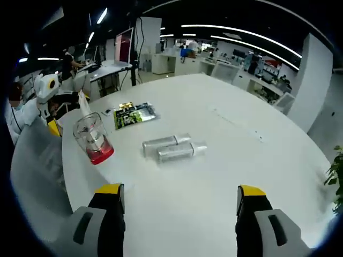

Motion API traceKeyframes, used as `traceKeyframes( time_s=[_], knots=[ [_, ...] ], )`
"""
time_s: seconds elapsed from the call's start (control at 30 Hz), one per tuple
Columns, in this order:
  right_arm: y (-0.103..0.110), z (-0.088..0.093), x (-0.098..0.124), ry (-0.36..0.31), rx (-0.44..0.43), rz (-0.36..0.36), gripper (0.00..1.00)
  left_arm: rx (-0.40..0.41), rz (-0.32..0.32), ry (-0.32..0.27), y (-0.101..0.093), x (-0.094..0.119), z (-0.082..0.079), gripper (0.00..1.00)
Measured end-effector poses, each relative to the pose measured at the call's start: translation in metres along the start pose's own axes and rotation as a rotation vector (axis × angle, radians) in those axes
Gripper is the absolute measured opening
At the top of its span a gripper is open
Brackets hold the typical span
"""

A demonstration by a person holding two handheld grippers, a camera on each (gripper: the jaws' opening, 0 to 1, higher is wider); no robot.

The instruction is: Arrange the skincare products in the storage area until every visible bottle or jar stands upright without overlapping.

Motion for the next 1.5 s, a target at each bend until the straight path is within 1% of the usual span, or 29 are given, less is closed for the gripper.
traceKeyframes(
  time_s=[0.03, 0.1, 0.13, 0.17, 0.23, 0.3, 0.37, 0.43, 0.5, 0.53, 0.6, 0.67, 0.73, 0.8, 0.87, 0.93, 1.03, 1.17, 1.23, 1.3, 1.4, 1.5],
  knots=[
    [-0.001, -0.002, -0.005, -0.013, -0.004, -0.015, 0.72, 0.0, 0.0, 0.002, -0.001, 0.0, 0.0, 0.99],
    [-0.004, -0.006, -0.014, -0.02, 0.014, -0.025, 0.78, 0.005, 0.0, 0.005, 0.0, 0.0, 0.001, 0.99],
    [-0.005, -0.007, -0.019, -0.009, 0.032, -0.029, 0.82, 0.005, -0.001, 0.007, 0.0, -0.001, 0.001, 0.99],
    [-0.007, -0.009, -0.026, 0.004, 0.061, -0.033, 0.84, 0.004, -0.005, 0.011, 0.0, -0.001, 0.002, 0.99],
    [-0.008, -0.011, -0.036, 0.018, 0.064, -0.045, 0.84, 0.006, -0.014, 0.018, 0.002, -0.001, 0.003, 0.99],
    [-0.007, -0.013, -0.044, 0.017, 0.07, -0.067, 0.85, 0.011, -0.019, 0.019, 0.003, -0.002, 0.004, 0.99],
    [-0.01, -0.014, -0.051, 0.019, 0.074, -0.065, 0.86, 0.013, -0.023, 0.023, 0.005, -0.003, 0.004, 0.99],
    [-0.018, -0.016, -0.059, 0.02, 0.077, -0.069, 0.88, 0.009, -0.027, 0.034, 0.006, -0.003, 0.006, 0.99],
    [-0.018, -0.016, -0.064, 0.023, 0.068, -0.084, 0.85, 0.006, -0.032, 0.045, 0.008, -0.005, 0.008, 0.99],
    [-0.022, -0.017, -0.067, 0.024, 0.066, -0.091, 0.83, 0.007, -0.034, 0.044, 0.008, -0.005, 0.008, 0.99],
    [-0.026, -0.017, -0.074, 0.026, 0.067, -0.109, 0.87, 0.017, -0.039, 0.042, 0.008, -0.004, 0.007, 0.99],
    [-0.029, -0.016, -0.081, 0.043, 0.074, -0.104, 0.92, 0.021, -0.04, 0.047, 0.01, -0.004, 0.009, 0.99],
    [-0.029, -0.016, -0.086, 0.048, 0.079, -0.096, 0.93, 0.019, -0.044, 0.049, 0.01, -0.004, 0.009, 0.99],
    [-0.03, -0.018, -0.09, 0.032, 0.074, -0.093, 0.93, 0.018, -0.047, 0.054, 0.01, -0.005, 0.009, 0.99],
    [-0.029, -0.021, -0.096, 0.025, 0.092, -0.103, 0.95, 0.018, -0.048, 0.059, 0.011, -0.005, 0.011, 0.99],
    [-0.027, -0.022, -0.101, 0.042, 0.107, -0.112, 0.95, 0.019, -0.045, 0.064, 0.01, -0.005, 0.011, 0.98],
    [-0.028, -0.021, -0.107, 0.052, 0.121, -0.121, 0.94, 0.021, -0.051, 0.067, 0.012, -0.005, 0.011, 0.98],
    [-0.028, -0.025, -0.114, 0.032, 0.115, -0.137, 0.93, 0.022, -0.054, 0.073, 0.013, -0.006, 0.012, 0.98],
    [-0.026, -0.026, -0.117, 0.031, 0.126, -0.151, 0.93, 0.023, -0.054, 0.075, 0.012, -0.006, 0.013, 0.98],
    [-0.026, -0.027, -0.122, 0.044, 0.137, -0.167, 0.94, 0.023, -0.052, 0.078, 0.013, -0.006, 0.014, 0.97],
    [-0.033, -0.028, -0.127, 0.053, 0.157, -0.16, 0.94, 0.03, -0.054, 0.081, 0.014, -0.006, 0.014, 0.98],
    [-0.033, -0.03, -0.128, 0.046, 0.138, -0.174, 0.92, 0.033, -0.056, 0.086, 0.014, -0.007, 0.015, 0.97]
  ],
)
Point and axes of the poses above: the point that each gripper's makers call its tool centre point, and the gripper's own axes: x roughly backward along the fingers, y roughly to its left, z roughly out of its underside, the point moved 8 cm from there along x, roughly backward along the fingers, and after that the axes turned 15 degrees about -z, right-handed, at the moved point
